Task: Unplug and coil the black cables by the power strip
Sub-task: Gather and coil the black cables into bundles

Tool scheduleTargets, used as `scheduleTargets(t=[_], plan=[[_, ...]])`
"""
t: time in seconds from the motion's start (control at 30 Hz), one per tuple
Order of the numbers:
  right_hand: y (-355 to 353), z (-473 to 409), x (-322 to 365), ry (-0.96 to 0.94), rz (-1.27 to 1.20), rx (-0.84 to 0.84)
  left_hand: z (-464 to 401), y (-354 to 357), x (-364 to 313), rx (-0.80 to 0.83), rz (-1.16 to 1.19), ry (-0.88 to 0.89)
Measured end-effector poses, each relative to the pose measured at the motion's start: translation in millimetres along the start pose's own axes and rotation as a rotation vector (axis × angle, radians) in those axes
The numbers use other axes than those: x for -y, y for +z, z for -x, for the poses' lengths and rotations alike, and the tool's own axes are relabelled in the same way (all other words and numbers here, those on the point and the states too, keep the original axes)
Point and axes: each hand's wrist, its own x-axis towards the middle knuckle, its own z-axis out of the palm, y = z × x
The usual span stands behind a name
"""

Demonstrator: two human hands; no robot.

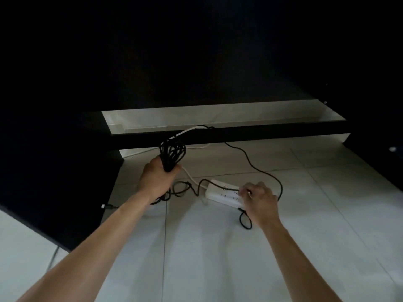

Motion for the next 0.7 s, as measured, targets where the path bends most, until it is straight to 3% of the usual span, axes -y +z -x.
scheduleTargets(t=[0.1, 0.27, 0.37, 0.53, 0.7], plan=[[-4, -4, -3, 0.053, -0.32, -0.081, 6, 6, 5, 0.134, -0.016, 0.002], [-22, 1, 21, 0.088, -0.843, -0.003, 13, 24, 4, 0.241, -0.005, -0.007], [-24, 0, 23, 0.121, -0.834, 0.086, 12, 25, -6, 0.196, 0.26, -0.083], [-14, -5, 17, 0.159, -0.552, 0.286, 8, 11, -32, 0.117, 0.657, -0.079], [-32, 18, 58, -0.064, -0.849, 0.188, 13, 4, -49, 0.169, 0.938, -0.148]])
